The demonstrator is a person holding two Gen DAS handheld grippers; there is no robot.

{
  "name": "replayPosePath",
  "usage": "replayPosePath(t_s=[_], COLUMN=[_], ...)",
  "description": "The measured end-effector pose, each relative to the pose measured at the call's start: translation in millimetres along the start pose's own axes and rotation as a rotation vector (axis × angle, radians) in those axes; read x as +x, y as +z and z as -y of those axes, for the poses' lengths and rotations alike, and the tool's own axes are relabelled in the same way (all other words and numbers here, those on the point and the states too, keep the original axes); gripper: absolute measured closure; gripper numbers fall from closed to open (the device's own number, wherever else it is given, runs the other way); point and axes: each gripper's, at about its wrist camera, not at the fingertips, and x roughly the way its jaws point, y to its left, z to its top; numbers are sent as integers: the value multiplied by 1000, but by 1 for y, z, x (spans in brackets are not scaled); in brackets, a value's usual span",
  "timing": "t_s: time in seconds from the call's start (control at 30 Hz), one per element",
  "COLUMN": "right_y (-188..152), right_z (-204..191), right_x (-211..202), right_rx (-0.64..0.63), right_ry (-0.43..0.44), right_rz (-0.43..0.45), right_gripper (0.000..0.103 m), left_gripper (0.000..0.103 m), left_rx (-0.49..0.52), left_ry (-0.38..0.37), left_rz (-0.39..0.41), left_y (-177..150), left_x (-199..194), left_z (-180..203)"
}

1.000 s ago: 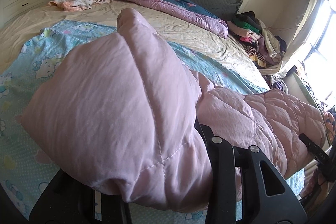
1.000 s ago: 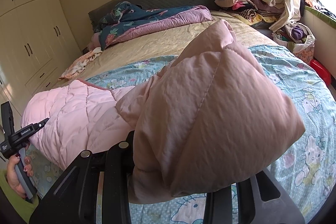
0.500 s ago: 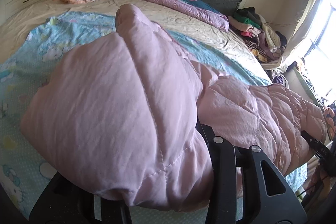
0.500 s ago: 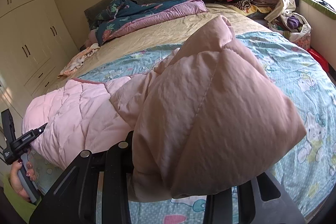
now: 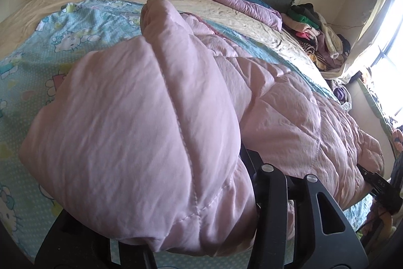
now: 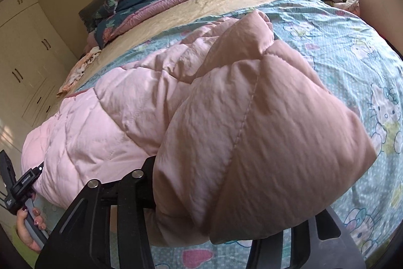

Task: Fold large clothes
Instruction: 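Lower the folded bundle onto the sheet and open both tools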

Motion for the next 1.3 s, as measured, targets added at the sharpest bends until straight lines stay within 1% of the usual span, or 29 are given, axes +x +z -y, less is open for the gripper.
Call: replayPosePath(t_s=[0.1,0.2,0.23,0.27,0.37,0.53,0.6,0.73,0.77,0.83,0.9,0.97,1.13,1.3], right_y=[-2,-5,-7,-10,-15,-25,-30,-36,-36,-38,-38,-41,-48,-57], right_z=[12,24,28,30,32,37,38,35,36,33,28,22,5,-23], right_x=[5,4,2,0,-10,-27,-34,-55,-59,-72,-82,-95,-123,-155], right_rx=[76,142,161,165,167,161,155,119,111,91,71,49,-2,-92], right_ry=[23,40,35,34,31,23,15,-4,-5,-11,-13,-11,-4,3], right_rz=[-23,-38,-38,-35,-21,9,21,65,76,103,123,147,201,271], right_gripper=[43,26,18,14,9,6,6,5,5,4,4,4,4,4], left_gripper=[62,58,58,57,52,39,30,21,17,15,10,10,9,9], left_rx=[5,-13,-24,-31,-46,-58,-52,-30,-23,-8,5,32,72,103], left_ry=[1,-9,-16,-21,-25,-29,-21,0,9,19,32,53,54,44], left_rz=[-5,-17,-18,-20,-19,-19,-16,4,12,27,50,91,157,193], left_y=[-2,-4,-5,-5,-8,-13,-15,-20,-21,-22,-23,-22,-19,-24], left_x=[1,2,2,2,0,-10,-17,-37,-43,-55,-67,-81,-113,-134], left_z=[0,-4,-7,-8,-12,-14,-15,-15,-15,-13,-12,-8,2,14])
